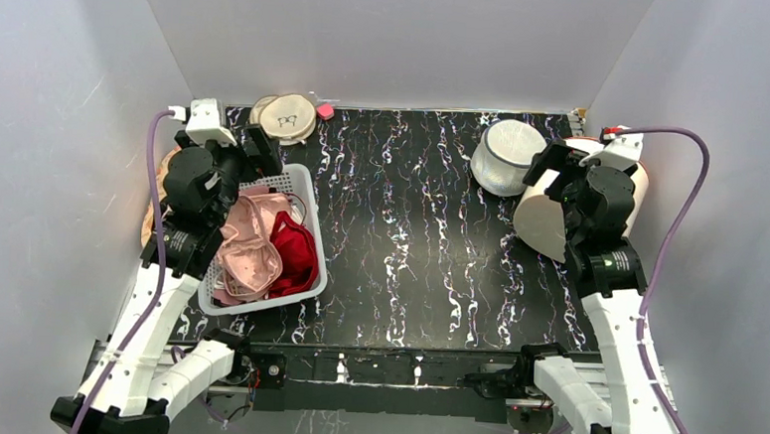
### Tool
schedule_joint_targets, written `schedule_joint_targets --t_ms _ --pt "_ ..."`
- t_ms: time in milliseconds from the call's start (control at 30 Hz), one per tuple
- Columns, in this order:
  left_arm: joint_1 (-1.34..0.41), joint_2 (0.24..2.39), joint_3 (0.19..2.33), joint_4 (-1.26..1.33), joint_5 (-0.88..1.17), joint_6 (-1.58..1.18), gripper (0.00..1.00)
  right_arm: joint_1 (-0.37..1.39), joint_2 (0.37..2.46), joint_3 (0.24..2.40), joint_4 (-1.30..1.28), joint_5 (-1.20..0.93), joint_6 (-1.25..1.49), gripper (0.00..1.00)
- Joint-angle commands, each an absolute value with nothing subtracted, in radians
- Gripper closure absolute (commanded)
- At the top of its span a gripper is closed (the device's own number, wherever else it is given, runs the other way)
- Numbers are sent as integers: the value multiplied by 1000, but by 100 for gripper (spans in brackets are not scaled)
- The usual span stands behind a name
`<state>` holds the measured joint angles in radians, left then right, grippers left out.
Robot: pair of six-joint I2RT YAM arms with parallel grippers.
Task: Unzip the laundry bag and remove the bra
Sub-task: Move the laundry bag to the center of the board.
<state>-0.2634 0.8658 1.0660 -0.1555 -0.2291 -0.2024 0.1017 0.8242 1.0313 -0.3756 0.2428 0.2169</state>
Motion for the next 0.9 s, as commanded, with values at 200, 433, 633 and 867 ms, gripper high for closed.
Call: schedule_joint_targets --t_ms 200,433,633,867 --pt "-248 1040 1108 -63 -118 -211 2 69 895 1047 -230 323 241 2" --pt "-248 1244 1184 -22 52 -229 2 62 945 1064 -233 329 237 2" --pt "-251 1275 1129 48 190 -205 2 62 907 1039 -225 246 199 2" --pt "-328 1222 1070 76 220 -188 2 61 994 1128 -272 78 144 2"
